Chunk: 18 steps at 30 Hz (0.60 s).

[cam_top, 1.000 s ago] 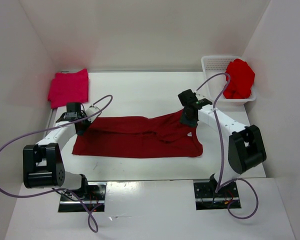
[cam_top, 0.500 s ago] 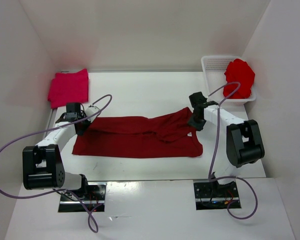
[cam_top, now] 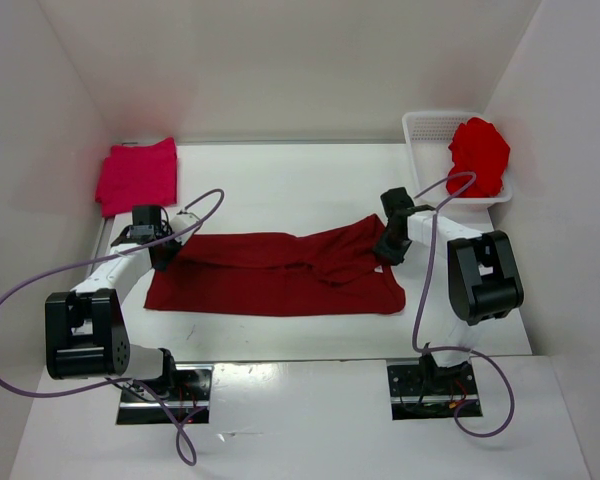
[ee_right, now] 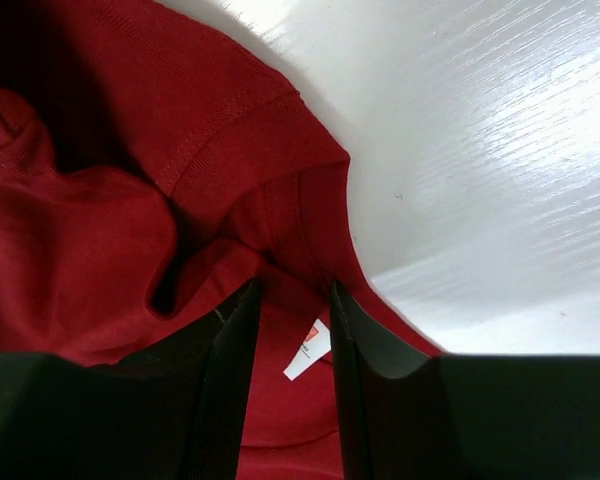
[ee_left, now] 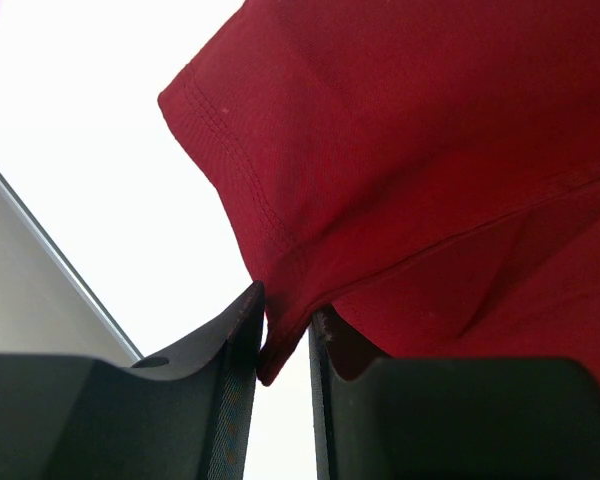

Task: Fold and stack the t-shirts
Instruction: Fold the other side of the tshirt into a rectangle

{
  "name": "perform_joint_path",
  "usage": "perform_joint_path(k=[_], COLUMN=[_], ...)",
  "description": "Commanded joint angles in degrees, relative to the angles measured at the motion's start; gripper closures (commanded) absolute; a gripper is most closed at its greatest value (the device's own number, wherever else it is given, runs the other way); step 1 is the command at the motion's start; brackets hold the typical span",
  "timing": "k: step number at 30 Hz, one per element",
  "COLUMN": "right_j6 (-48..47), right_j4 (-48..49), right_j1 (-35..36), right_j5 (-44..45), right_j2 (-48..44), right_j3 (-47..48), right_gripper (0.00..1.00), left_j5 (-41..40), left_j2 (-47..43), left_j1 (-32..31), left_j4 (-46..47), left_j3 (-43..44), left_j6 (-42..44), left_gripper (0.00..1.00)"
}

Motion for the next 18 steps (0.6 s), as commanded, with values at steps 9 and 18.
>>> perform_joint_path(k=[9, 18], right_j6=[-0.62, -1.14], right_j4=[1.71, -2.16], right_j1=[-0.35, -0.35], right_j5=[0.66, 4.09], right_j2=[-0.59, -4.89], right_j3=[0.20, 0.20], right_gripper=[0.78, 0.82], left_j5=[0.94, 0.94], left_j2=[-0.98, -0.98], left_j1=[-0.20, -0.20], left_j4=[-0.39, -0.39], left_j3=[-0.04, -0.04], left_j6=[-0.77, -0.77], left_gripper=[0.68, 0.68])
